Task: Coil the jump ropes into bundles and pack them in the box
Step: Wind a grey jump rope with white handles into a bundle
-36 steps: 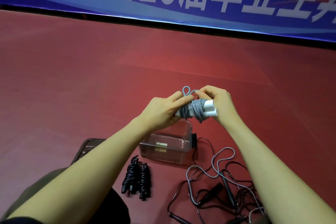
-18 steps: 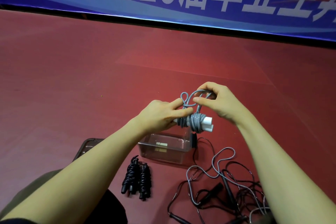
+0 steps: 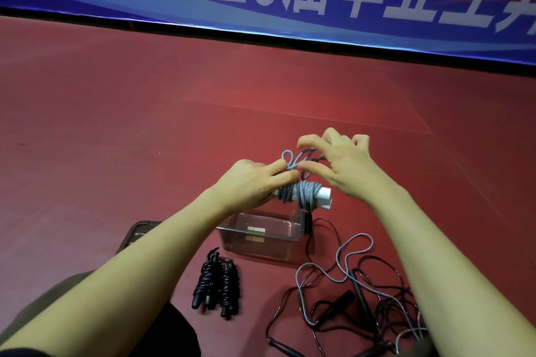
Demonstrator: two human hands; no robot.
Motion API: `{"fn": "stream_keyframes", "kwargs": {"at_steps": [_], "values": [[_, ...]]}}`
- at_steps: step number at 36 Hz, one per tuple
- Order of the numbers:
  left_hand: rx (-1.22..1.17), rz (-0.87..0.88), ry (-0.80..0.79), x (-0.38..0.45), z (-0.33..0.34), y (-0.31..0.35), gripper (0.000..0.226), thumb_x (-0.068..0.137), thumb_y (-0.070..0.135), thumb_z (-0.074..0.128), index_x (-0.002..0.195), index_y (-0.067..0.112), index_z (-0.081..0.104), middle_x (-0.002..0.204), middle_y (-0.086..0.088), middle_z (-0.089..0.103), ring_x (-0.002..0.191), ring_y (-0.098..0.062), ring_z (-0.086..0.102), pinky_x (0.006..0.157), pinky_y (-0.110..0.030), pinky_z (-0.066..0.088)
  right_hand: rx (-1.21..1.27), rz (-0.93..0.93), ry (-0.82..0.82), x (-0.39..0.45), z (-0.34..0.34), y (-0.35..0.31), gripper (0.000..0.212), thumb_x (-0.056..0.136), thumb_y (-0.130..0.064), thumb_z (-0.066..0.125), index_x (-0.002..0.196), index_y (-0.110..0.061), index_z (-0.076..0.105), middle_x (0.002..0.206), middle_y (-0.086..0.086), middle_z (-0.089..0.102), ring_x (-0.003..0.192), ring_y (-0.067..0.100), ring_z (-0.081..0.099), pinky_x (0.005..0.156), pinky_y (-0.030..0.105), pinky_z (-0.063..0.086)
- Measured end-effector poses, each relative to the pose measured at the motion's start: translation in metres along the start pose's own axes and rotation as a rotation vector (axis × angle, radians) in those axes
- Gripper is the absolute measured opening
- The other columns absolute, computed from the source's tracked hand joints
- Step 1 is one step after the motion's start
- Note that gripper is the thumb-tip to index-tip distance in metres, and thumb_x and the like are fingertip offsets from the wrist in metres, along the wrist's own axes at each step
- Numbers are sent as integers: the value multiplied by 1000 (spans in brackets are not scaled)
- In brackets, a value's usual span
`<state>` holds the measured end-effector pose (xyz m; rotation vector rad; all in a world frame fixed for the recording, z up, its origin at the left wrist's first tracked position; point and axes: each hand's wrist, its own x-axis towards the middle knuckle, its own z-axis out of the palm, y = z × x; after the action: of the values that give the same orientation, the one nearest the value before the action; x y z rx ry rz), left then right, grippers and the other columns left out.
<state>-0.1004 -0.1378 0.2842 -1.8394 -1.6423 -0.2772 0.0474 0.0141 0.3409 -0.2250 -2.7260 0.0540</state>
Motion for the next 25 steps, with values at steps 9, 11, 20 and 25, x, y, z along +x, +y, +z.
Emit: {"fn": "stream_keyframes", "kwargs": {"at_steps": [9,11,20,25], "values": [[-8,2,28,2,-3,2,27,83,19,41,110,18,43,85,-1,51,38,-26,46,32,-23,26,-227,-154,223,3,10,-3,31,93,-39,37,84,-23,62,87,-2,57,66,21,52,69,34,18],[-26,1,28,2,-2,2,26,84,20,42,110,18,43,88,1,44,39,-26,47,32,-23,27,-246,-176,233,3,11,-4,29,92,-36,39,82,-24,63,88,-6,60,68,19,53,69,34,18],[17,59,30,8,-8,4,29,82,12,43,110,20,41,76,-3,51,38,-23,43,31,-25,31,-94,34,304,8,17,-5,29,91,-28,40,72,-15,57,70,-2,56,60,23,54,66,28,6],[-23,69,40,12,-10,3,34,79,13,45,111,19,39,87,0,38,40,-24,45,32,-25,33,-125,137,195,14,26,-4,27,99,-25,38,84,-11,57,81,2,60,75,28,55,73,35,15]]}}
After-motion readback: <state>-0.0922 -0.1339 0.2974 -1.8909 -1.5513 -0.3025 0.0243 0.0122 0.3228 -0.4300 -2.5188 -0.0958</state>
